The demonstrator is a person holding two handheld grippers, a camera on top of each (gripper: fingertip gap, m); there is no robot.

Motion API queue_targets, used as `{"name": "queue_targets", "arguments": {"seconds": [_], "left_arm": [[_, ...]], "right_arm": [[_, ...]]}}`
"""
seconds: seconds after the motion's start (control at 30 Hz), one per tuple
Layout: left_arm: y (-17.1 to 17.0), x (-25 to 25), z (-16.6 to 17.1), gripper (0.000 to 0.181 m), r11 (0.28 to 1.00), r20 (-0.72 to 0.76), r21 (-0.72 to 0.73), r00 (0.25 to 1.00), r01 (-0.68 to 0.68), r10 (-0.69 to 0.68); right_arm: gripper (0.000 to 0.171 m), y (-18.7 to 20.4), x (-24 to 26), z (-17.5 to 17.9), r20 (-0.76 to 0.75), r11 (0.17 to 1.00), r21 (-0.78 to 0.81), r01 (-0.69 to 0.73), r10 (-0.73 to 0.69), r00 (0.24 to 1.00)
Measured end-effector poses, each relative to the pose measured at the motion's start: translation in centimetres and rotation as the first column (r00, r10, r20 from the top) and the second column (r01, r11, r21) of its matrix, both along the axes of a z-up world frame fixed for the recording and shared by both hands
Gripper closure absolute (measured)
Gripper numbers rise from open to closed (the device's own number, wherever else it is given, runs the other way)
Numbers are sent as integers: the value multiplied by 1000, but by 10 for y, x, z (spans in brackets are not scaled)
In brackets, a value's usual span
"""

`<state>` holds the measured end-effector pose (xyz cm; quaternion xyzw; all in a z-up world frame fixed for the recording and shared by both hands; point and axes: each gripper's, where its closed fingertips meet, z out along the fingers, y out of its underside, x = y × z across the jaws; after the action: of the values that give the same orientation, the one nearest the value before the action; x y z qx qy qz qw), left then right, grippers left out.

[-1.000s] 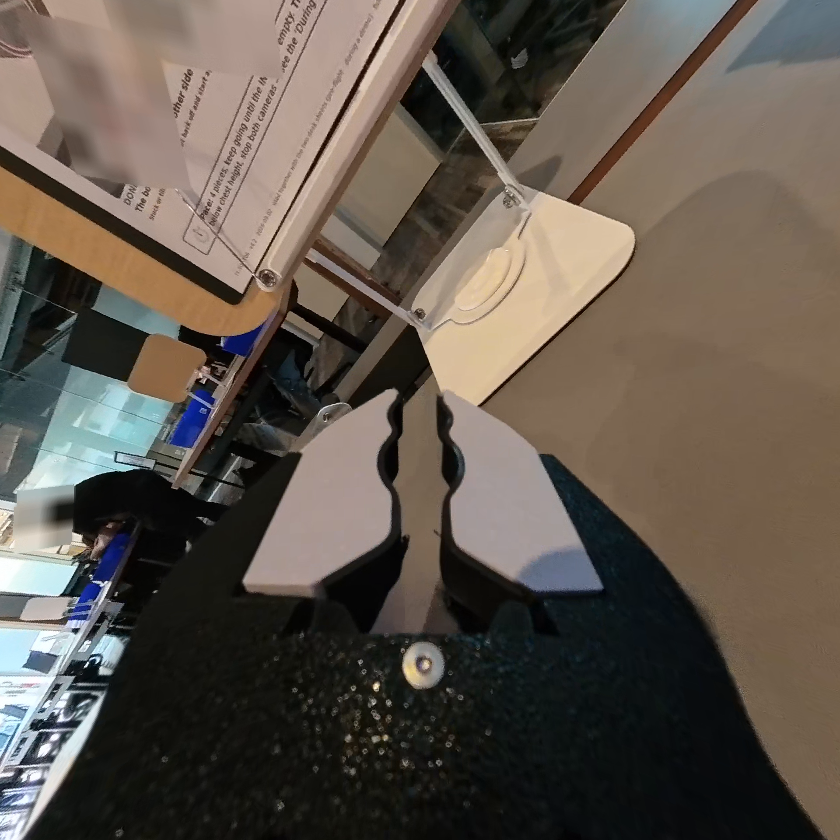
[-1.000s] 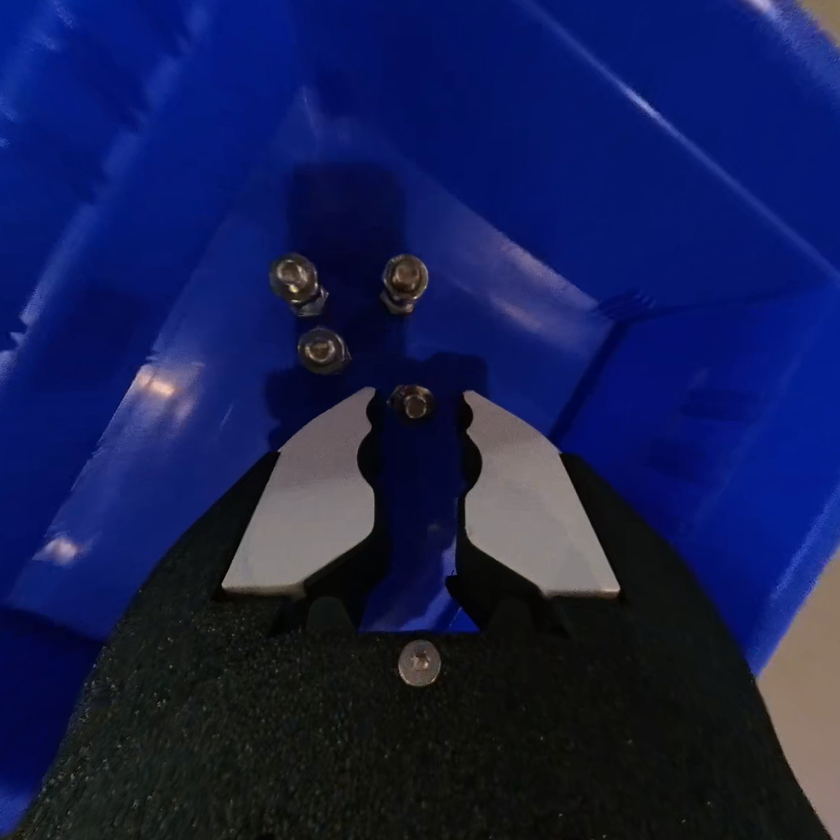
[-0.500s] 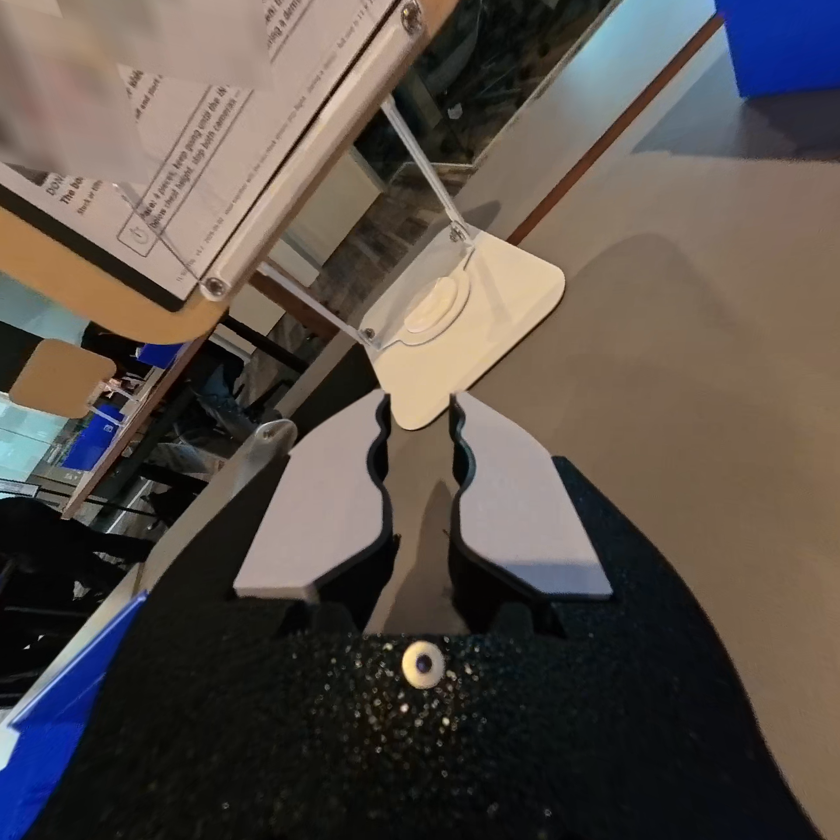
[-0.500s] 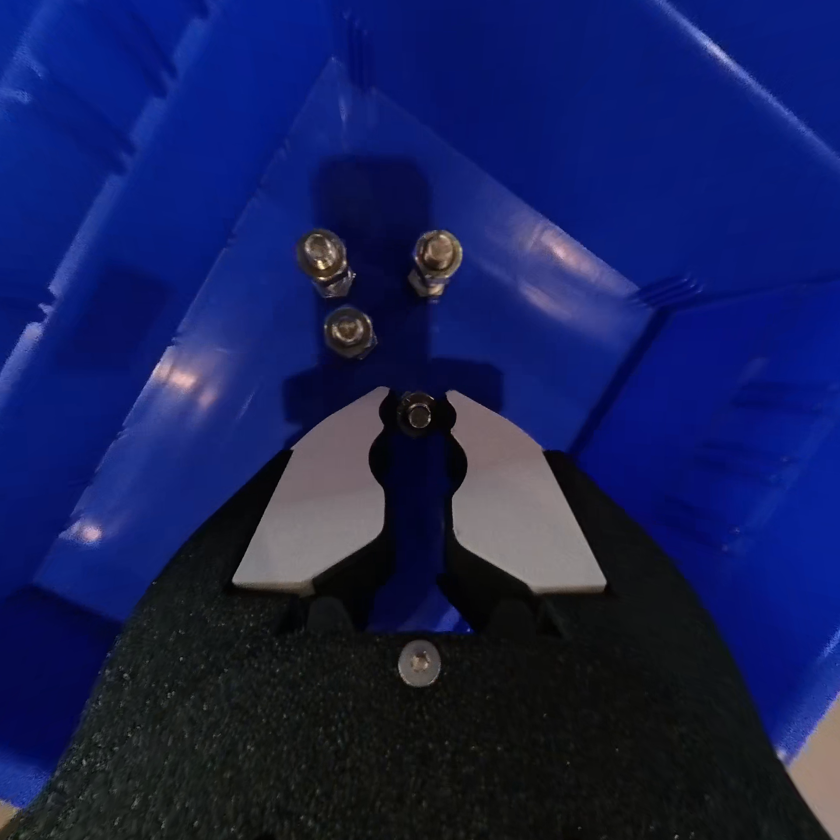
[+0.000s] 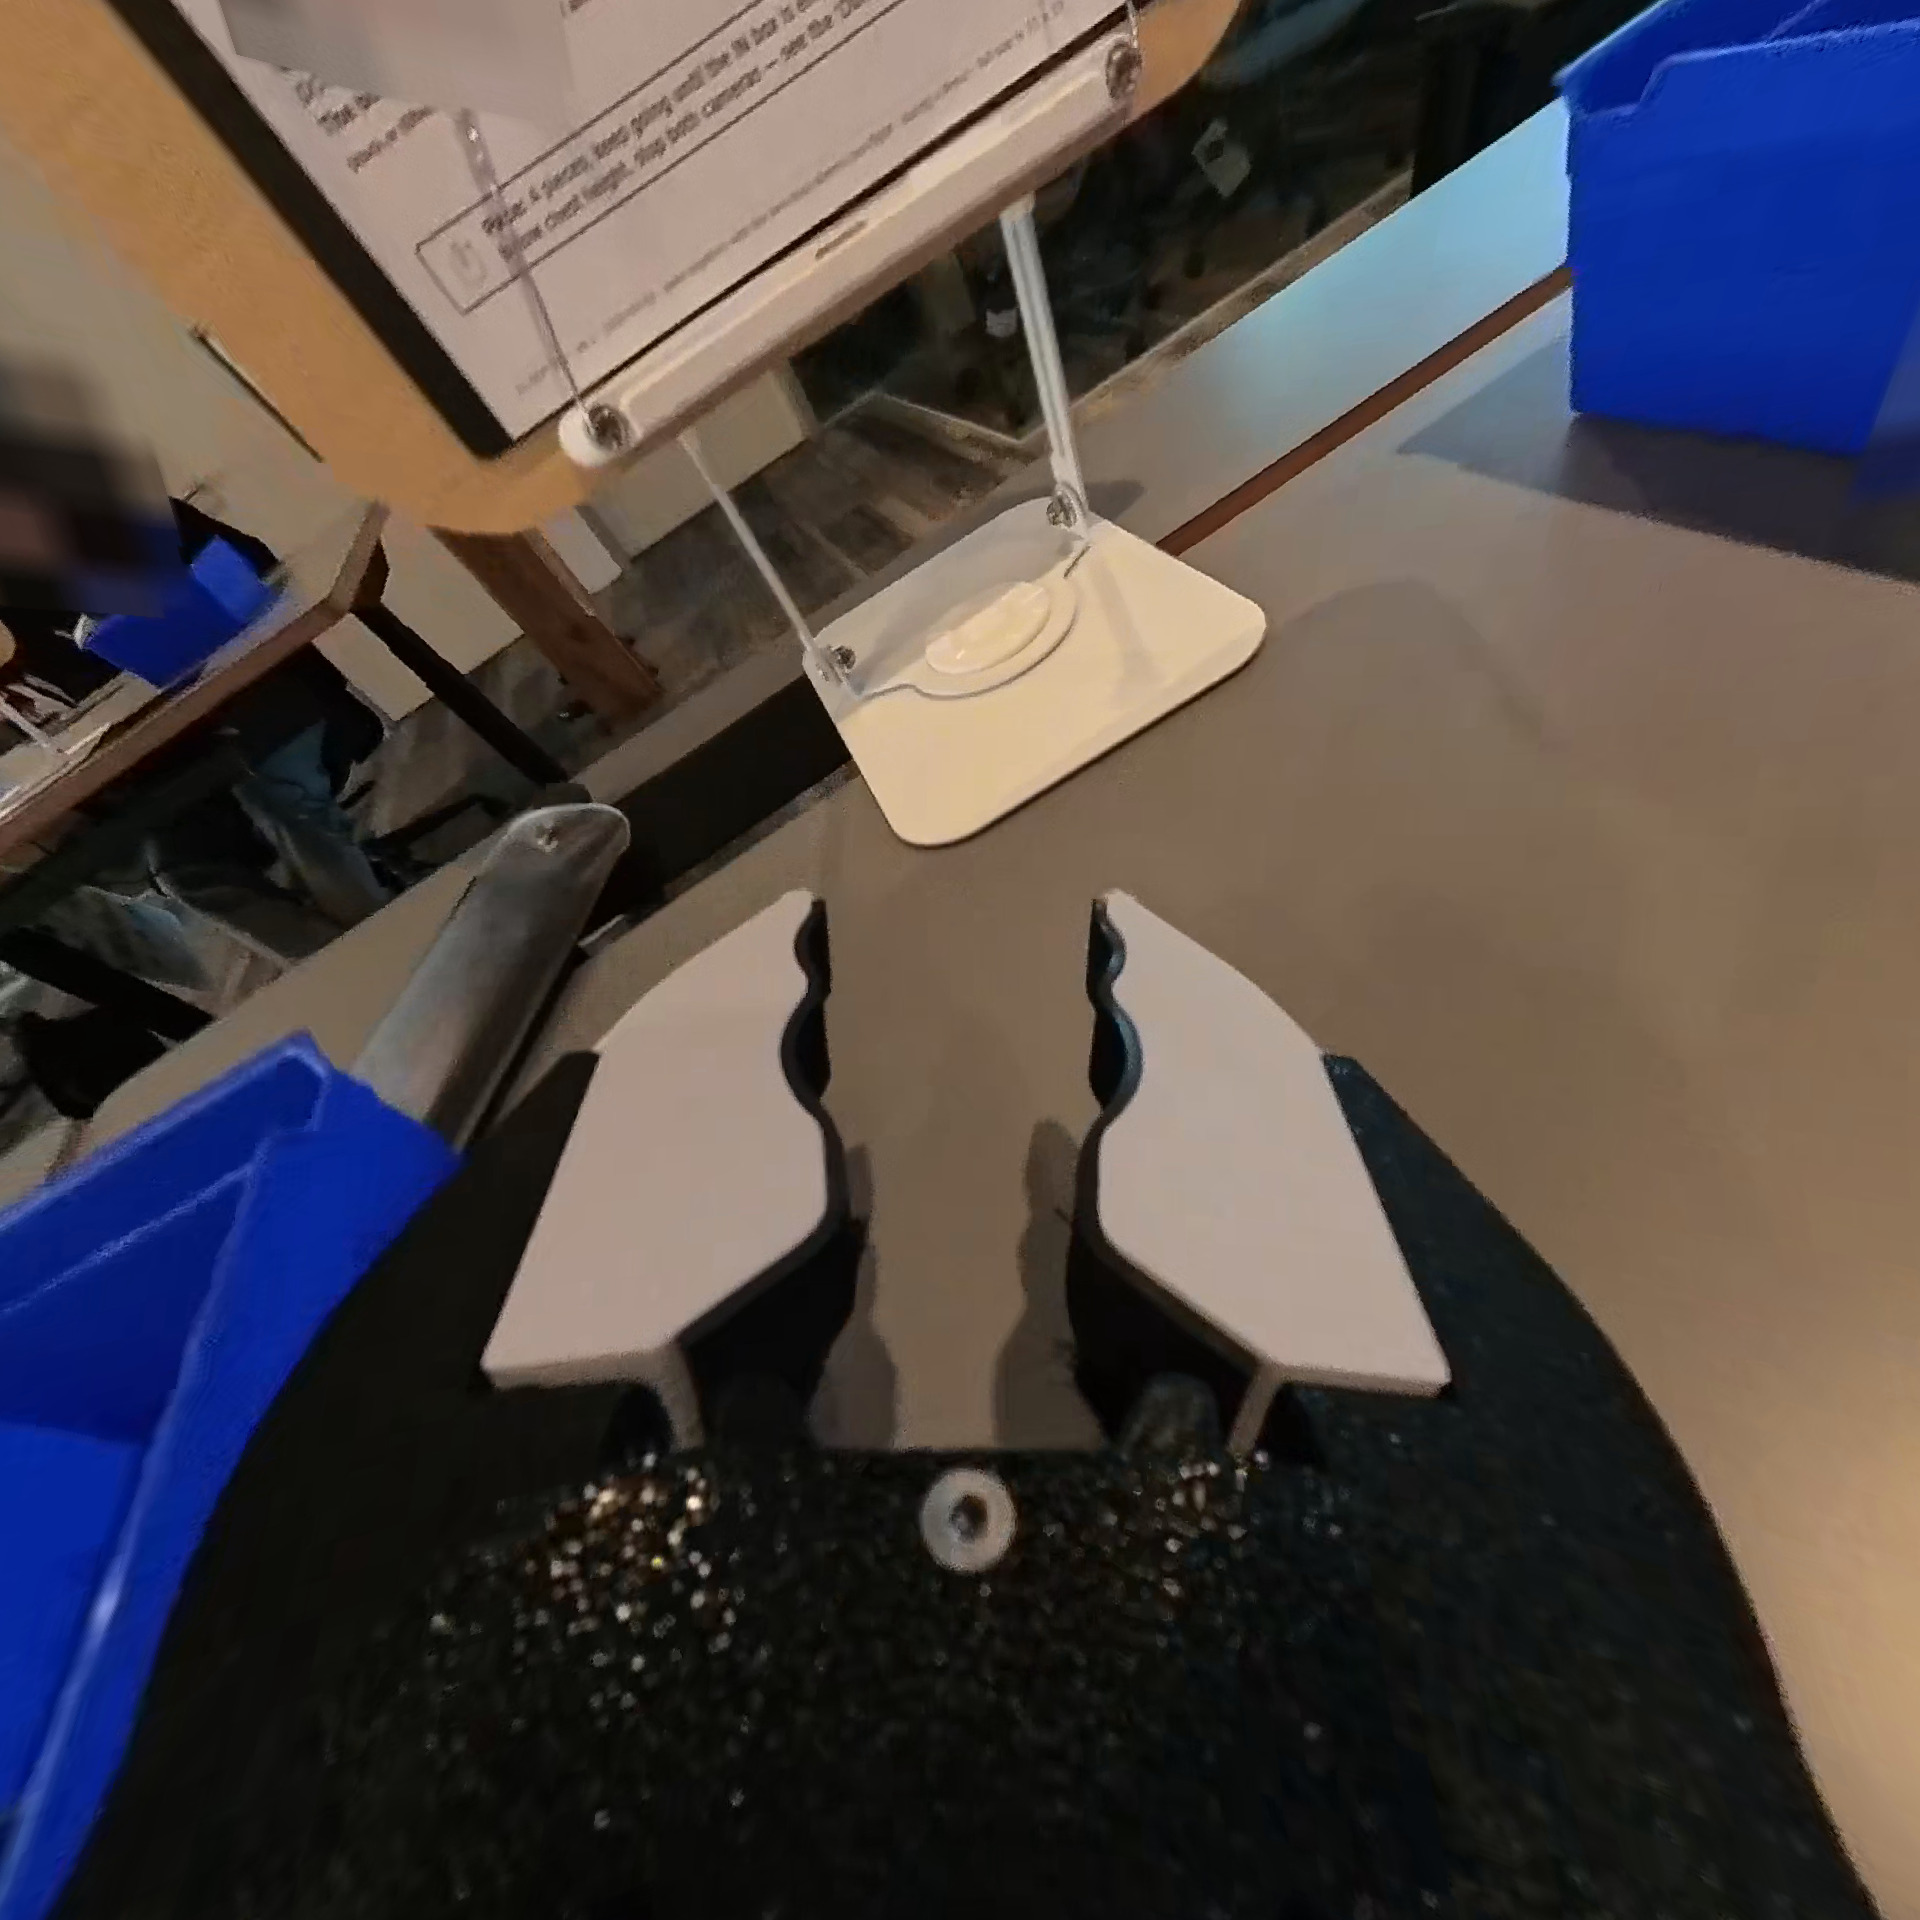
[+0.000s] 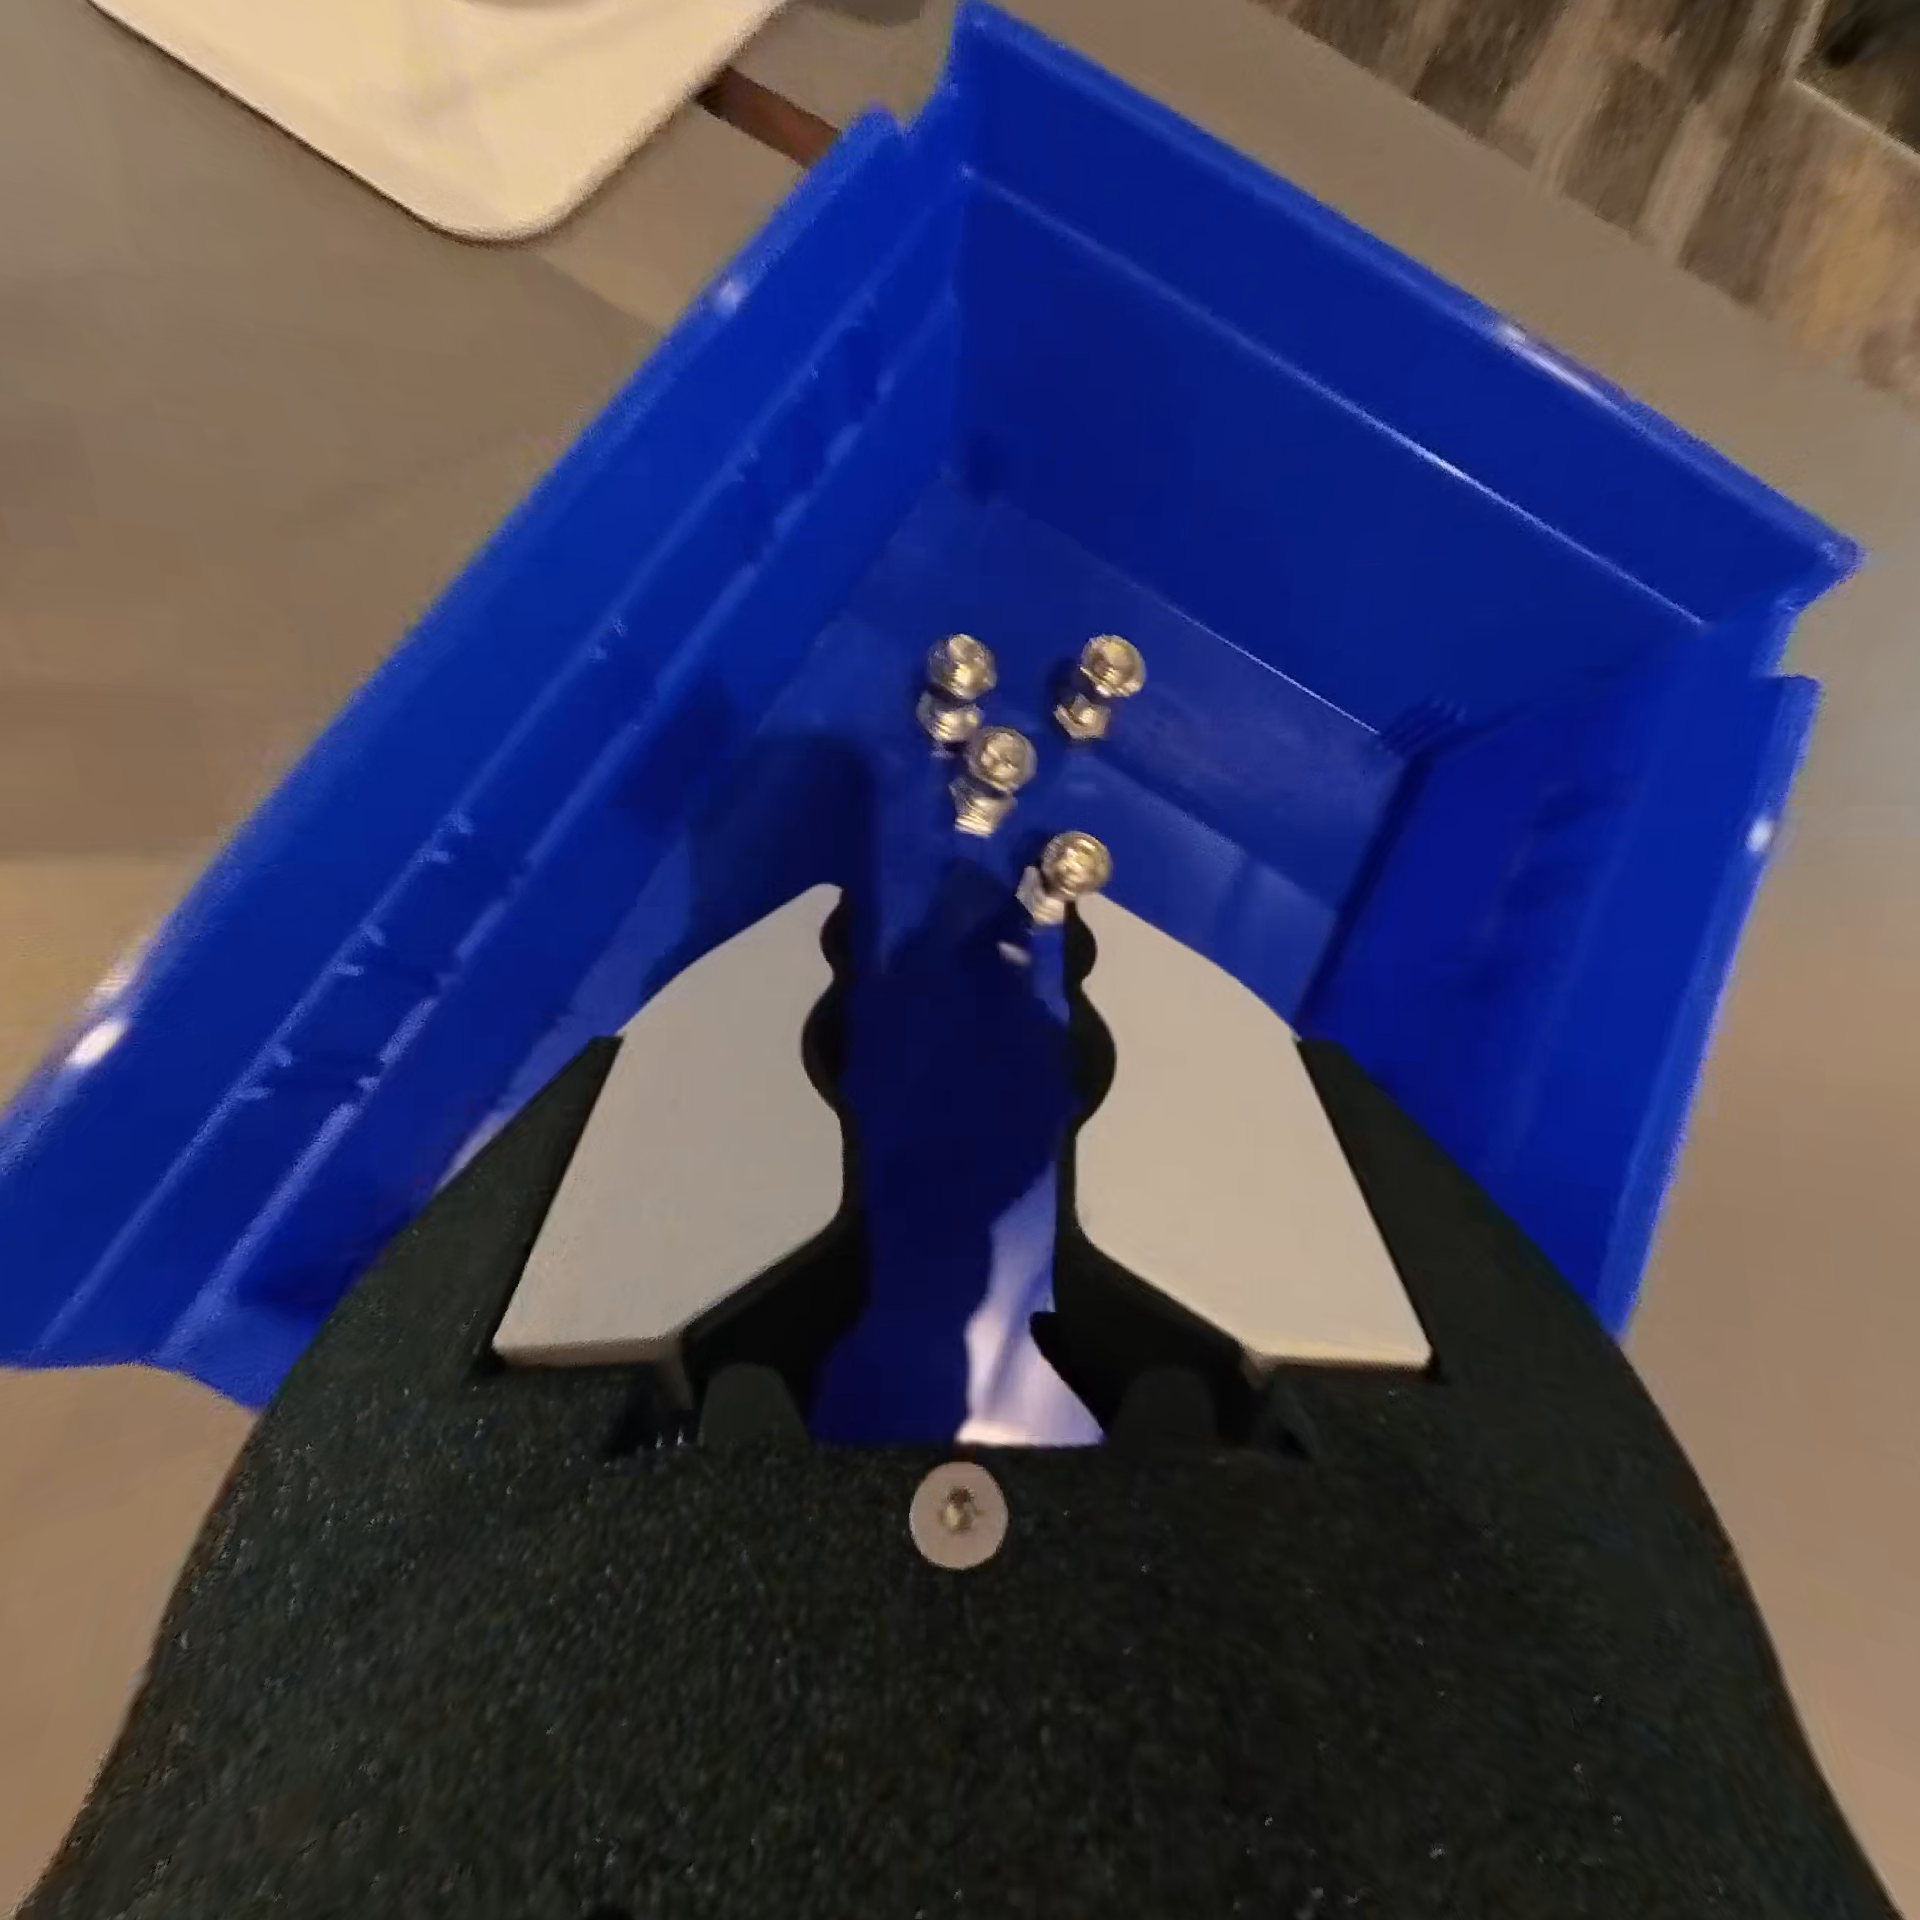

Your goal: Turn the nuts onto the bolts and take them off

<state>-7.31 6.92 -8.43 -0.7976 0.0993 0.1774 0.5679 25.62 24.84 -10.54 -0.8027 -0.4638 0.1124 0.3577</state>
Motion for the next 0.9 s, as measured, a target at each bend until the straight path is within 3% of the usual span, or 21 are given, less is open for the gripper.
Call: {"name": "queue_targets", "arguments": {"seconds": [0.1,0.37,0.67,0.9], "left_arm": [[-14,3,-13,134,999,54,43,999,1,-4],[-24,13,-13,135,983,119,179,991,36,-57],[-21,20,-10,137,965,136,254,985,72,-110],[-21,19,-9,136,965,175,253,977,73,-120]], "right_arm": [[132,17,13,-11,100,996,34,80,-83,991],[128,44,7,-45,113,987,-59,152,-145,983],[128,47,6,-40,-55,969,-71,235,-239,969],[124,47,11,-36,-79,969,-88,231,-238,968]]}}
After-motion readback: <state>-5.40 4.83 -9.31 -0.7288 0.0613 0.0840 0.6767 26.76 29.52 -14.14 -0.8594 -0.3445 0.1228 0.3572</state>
